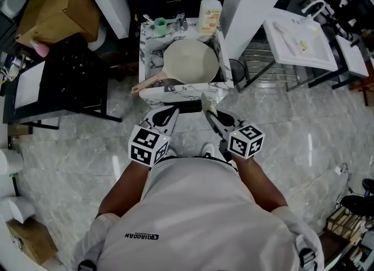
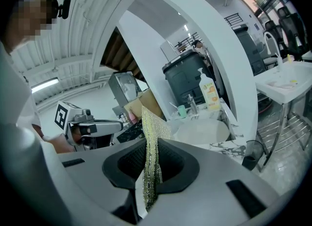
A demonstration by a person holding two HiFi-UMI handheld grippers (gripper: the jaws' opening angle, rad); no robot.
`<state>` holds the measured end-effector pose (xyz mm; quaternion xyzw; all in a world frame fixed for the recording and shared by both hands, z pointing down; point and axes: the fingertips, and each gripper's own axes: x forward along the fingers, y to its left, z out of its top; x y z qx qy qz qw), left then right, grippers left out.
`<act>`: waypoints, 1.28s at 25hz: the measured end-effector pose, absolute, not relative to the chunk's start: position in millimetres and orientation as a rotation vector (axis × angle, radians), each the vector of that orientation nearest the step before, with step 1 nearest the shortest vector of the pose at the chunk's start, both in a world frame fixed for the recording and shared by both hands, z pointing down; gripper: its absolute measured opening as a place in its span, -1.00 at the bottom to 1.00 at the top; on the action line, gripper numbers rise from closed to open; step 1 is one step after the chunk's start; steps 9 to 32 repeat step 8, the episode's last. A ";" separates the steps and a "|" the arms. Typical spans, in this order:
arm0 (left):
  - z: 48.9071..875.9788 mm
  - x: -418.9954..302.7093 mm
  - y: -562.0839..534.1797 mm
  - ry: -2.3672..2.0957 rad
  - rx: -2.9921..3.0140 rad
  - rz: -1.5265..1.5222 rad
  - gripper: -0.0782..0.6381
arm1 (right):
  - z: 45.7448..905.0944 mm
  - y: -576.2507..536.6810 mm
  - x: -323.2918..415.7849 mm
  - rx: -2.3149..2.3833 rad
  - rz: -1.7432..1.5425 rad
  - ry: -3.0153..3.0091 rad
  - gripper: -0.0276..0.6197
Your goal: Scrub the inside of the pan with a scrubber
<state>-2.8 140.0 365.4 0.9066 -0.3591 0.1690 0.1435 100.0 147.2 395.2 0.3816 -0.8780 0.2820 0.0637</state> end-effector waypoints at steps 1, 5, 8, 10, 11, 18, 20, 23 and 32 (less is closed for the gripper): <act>364.6 -3.1 140.1 -1.036 2.616 0.489 -0.74 | 395.4 147.2 99.6 1.149 0.858 -2.651 -0.69; 363.1 -3.7 140.3 -1.046 2.619 0.485 -0.74 | 395.6 147.0 99.2 1.142 0.851 -2.641 -0.69; 361.8 -6.4 137.1 -1.062 2.619 0.481 -0.74 | 394.3 144.2 96.5 1.137 0.834 -2.642 -0.69; 361.8 -6.4 137.1 -1.062 2.619 0.481 -0.74 | 394.3 144.2 96.5 1.137 0.834 -2.642 -0.69; 361.8 -6.4 137.1 -1.062 2.619 0.481 -0.74 | 394.3 144.2 96.5 1.137 0.834 -2.642 -0.69; 361.8 -6.4 137.1 -1.062 2.619 0.481 -0.74 | 394.3 144.2 96.5 1.137 0.834 -2.642 -0.69; 361.8 -6.4 137.1 -1.062 2.619 0.481 -0.74 | 394.3 144.2 96.5 1.137 0.834 -2.642 -0.69; 361.8 -6.4 137.1 -1.062 2.619 0.481 -0.74 | 394.3 144.2 96.5 1.137 0.834 -2.642 -0.69; 361.8 -6.4 137.1 -1.062 2.619 0.481 -0.74 | 394.3 144.2 96.5 1.137 0.834 -2.642 -0.69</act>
